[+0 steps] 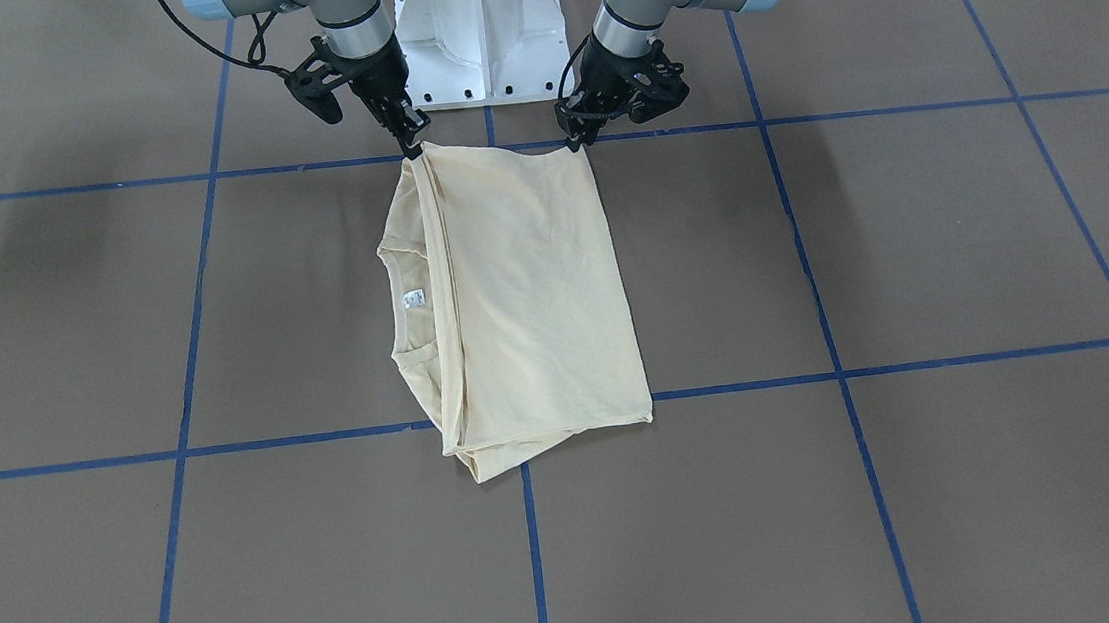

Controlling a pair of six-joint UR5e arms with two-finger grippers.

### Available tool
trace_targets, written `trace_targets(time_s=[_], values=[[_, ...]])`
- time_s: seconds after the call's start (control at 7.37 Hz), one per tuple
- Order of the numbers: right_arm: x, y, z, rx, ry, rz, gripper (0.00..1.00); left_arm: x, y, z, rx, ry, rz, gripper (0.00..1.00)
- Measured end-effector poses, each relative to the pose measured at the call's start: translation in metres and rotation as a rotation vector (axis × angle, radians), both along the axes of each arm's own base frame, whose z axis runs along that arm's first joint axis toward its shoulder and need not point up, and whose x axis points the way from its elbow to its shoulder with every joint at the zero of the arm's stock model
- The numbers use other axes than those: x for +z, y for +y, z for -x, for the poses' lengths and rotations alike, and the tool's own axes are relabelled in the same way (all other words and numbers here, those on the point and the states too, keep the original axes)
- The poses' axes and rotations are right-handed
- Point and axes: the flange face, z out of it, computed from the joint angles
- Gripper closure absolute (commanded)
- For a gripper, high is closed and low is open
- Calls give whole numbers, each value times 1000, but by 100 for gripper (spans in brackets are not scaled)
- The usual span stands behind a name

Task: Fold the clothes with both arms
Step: 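Lower the left gripper to the shirt corner nearest the robot and grasp both near corners, then lift the near edge with both grippers and fold it away from the robot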

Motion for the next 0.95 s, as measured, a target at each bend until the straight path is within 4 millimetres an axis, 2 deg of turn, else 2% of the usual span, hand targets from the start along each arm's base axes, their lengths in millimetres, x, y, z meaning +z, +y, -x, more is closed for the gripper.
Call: trace_targets(time_s=[0.41,0.68,0.95], values=[[-1,0,-1,1,-1,0,100,-10,1,4,6,21,-4,100],[-10,3,-12,10,21,14,100,-28,7,34,17,67,-13,100],[-34,3,-38,28,36,30,100,-53,14,73,51,136,-10,100]])
